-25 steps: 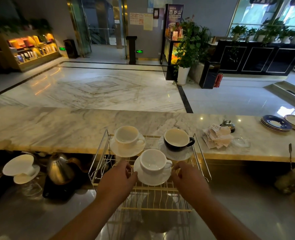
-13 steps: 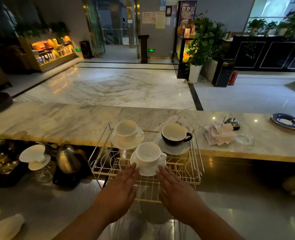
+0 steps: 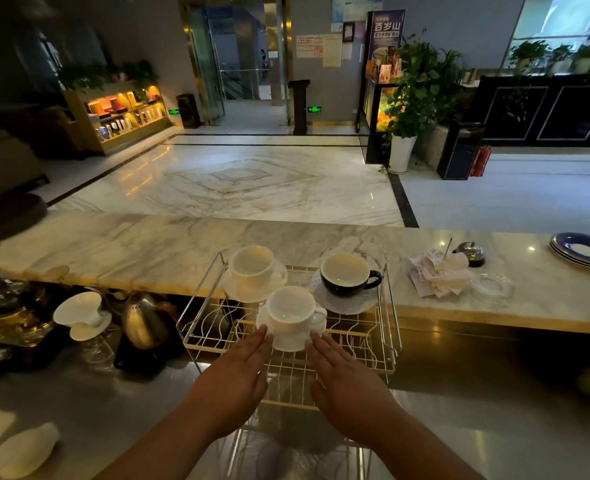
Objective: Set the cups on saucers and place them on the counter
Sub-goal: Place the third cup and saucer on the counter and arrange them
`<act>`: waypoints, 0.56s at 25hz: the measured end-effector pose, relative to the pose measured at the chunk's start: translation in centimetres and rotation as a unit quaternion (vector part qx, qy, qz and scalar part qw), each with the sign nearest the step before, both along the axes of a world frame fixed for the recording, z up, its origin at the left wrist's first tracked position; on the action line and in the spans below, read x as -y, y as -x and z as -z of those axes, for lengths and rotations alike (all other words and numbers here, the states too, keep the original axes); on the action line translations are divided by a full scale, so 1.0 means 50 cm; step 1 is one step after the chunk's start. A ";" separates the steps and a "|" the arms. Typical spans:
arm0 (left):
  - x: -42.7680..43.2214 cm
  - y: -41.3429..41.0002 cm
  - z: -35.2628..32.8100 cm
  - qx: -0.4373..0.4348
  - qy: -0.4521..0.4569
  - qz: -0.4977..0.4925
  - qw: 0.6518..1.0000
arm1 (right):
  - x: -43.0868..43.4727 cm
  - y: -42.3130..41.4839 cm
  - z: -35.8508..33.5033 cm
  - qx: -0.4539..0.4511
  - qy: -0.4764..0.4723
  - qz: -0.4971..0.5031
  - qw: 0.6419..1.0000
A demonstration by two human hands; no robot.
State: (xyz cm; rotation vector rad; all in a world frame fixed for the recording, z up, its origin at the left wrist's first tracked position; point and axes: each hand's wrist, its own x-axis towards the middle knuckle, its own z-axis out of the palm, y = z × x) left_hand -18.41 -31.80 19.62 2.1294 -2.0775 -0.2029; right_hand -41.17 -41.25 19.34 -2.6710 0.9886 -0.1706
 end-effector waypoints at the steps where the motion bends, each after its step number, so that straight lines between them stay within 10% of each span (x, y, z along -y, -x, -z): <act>1: 0.000 -0.002 0.002 -0.001 0.000 0.002 1.000 | 0.001 0.000 -0.003 -0.001 -0.003 -0.001 1.000; 8: 0.043 -0.072 -0.068 -0.071 0.184 -0.127 0.972 | 0.031 0.033 -0.092 0.104 0.123 0.066 0.985; 14: 0.230 -0.160 -0.199 -0.031 0.052 -0.204 0.977 | 0.195 -0.012 -0.223 0.050 0.046 0.156 0.985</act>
